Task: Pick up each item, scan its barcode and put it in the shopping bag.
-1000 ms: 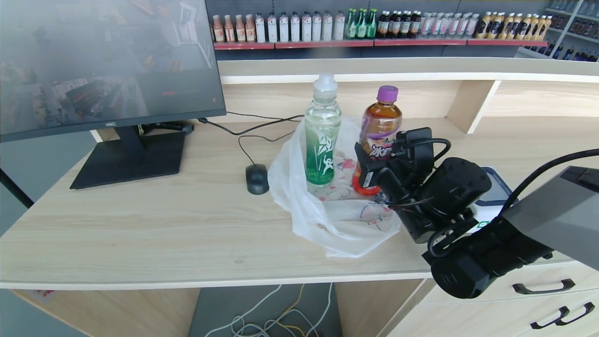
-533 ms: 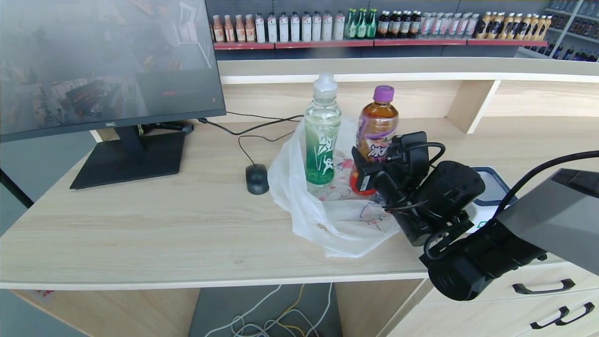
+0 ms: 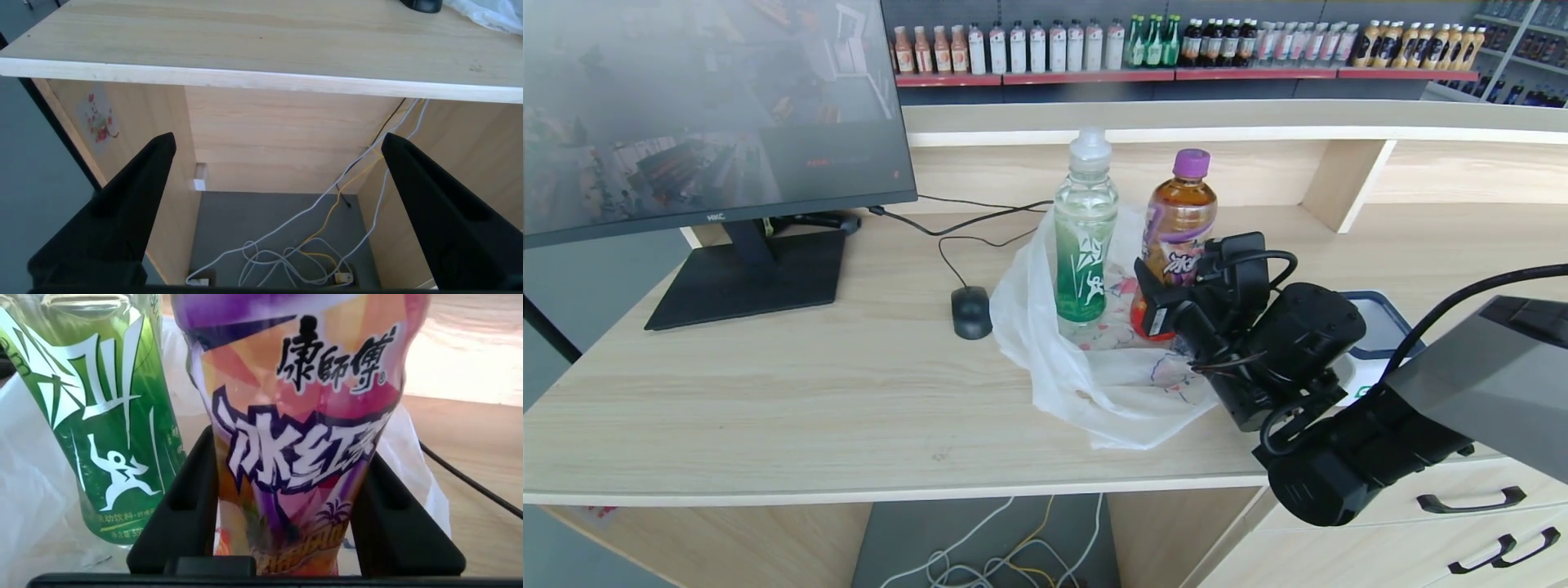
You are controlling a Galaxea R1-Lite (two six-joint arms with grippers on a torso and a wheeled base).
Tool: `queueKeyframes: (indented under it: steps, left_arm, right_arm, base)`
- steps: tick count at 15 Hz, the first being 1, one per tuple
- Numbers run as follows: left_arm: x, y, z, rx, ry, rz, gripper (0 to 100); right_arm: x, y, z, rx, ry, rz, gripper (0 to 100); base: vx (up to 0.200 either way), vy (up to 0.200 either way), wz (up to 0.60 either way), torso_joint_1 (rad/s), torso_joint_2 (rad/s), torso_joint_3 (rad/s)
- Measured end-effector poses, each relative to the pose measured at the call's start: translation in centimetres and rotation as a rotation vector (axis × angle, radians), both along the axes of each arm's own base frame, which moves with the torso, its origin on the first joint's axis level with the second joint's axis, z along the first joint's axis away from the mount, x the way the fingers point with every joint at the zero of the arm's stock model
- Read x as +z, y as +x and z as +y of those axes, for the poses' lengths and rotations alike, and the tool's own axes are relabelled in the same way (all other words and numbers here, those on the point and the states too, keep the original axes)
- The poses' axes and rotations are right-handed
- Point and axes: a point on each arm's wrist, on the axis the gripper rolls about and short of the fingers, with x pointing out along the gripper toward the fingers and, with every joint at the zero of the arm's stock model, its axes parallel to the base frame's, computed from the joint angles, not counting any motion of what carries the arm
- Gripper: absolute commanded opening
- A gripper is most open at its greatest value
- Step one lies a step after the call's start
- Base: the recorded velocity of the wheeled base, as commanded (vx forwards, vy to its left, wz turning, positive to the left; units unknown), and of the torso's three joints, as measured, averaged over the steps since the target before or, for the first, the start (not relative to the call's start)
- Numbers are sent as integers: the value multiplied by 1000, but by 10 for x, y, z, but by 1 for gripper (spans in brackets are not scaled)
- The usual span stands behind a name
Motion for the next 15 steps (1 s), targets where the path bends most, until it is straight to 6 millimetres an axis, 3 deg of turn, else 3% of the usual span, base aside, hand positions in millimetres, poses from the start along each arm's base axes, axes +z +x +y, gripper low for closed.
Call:
queueKeyframes:
  steps: [9,12,15]
  left_arm:
    - [0,0,0,0,0,0,100]
    - [0,0,0,0,0,0,100]
    - [0,0,0,0,0,0,100]
  right_arm:
    - [12,-13,-5,14,27,-5,100]
    - [25,-27,-13,14,37,-22,100]
    - [40,-56,-31,13,40,-31,100]
  base:
    - [0,0,0,0,0,0]
    - [0,0,0,0,0,0]
    - [0,0,0,0,0,0]
